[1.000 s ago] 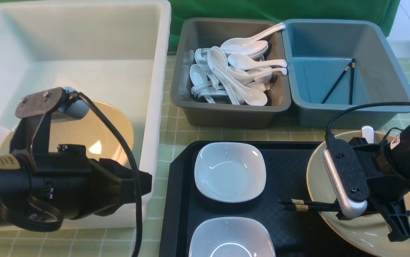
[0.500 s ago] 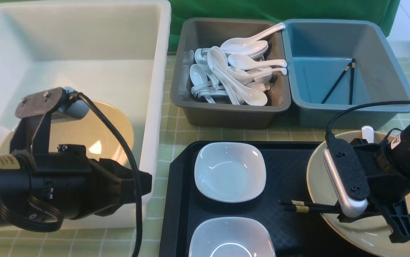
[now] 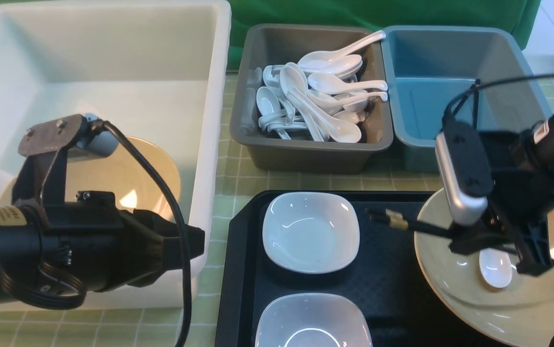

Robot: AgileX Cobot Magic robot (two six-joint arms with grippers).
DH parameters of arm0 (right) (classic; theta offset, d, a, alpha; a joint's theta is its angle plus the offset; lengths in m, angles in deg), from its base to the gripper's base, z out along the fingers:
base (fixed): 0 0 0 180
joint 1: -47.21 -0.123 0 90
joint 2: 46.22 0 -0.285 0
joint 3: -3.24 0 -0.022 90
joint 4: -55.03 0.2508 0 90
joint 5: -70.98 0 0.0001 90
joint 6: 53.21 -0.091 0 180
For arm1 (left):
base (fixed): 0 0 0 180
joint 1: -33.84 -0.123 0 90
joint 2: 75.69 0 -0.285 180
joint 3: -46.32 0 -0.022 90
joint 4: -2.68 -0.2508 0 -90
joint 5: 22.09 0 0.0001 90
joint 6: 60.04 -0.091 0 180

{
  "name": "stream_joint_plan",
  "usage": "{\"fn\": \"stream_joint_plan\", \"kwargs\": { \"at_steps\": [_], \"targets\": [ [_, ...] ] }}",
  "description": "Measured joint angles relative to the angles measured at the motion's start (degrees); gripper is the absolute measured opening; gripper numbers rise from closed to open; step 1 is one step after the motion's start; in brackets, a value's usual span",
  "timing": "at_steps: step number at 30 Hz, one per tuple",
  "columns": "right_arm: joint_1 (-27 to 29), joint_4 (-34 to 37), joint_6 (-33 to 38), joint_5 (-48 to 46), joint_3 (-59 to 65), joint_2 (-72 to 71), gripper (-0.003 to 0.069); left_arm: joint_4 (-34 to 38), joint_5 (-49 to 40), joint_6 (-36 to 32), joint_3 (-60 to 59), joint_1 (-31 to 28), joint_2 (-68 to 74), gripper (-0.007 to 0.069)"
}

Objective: On green table put chopsticks spoon bowls plates into blue grey white boxes.

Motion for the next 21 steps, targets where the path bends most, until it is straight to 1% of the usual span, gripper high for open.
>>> {"fn": "stream_joint_plan", "kwargs": {
  "at_steps": [3, 7, 10, 11, 14, 16, 20, 21],
  "targets": [
    [0.0, 0.0, -2.4, 0.4, -1.4, 0.0, 0.0131, 0.0, 0.0, 0.0, 0.0, 0.0, 0.0, -0.0002],
    [0.0, 0.0, -8.8, 2.9, -4.6, 0.0, 0.013, 0.0, 0.0, 0.0, 0.0, 0.0, 0.0, -0.0002],
    [0.0, 0.0, -14.0, 6.3, -6.5, 0.0, 0.013, 0.0, 0.0, 0.0, 0.0, 0.0, 0.0, -0.0002],
    [0.1, 0.0, -16.8, 8.1, -7.3, 0.0, 0.013, 0.0, 0.0, 0.0, 0.0, 0.0, 0.0, -0.0002],
    [0.9, 1.3, -20.8, 11.7, -9.1, 0.4, 0.013, 0.0, 0.0, 0.0, 0.0, 0.0, 0.0, -0.0002],
    [1.7, 2.8, -22.0, 12.8, -10.2, 0.8, 0.013, 0.0, 0.0, 0.0, 0.0, 0.0, 0.1, -0.0002],
    [5.1, 8.2, -23.6, 13.5, -15.2, 3.6, 0.013, 0.0, 0.0, 0.0, 0.0, 0.0, 0.3, -0.0002],
    [5.5, 8.4, -23.6, 13.5, -15.5, 4.0, 0.013, 0.0, 0.0, 0.0, 0.0, 0.0, 0.3, -0.0002]
  ]
}}
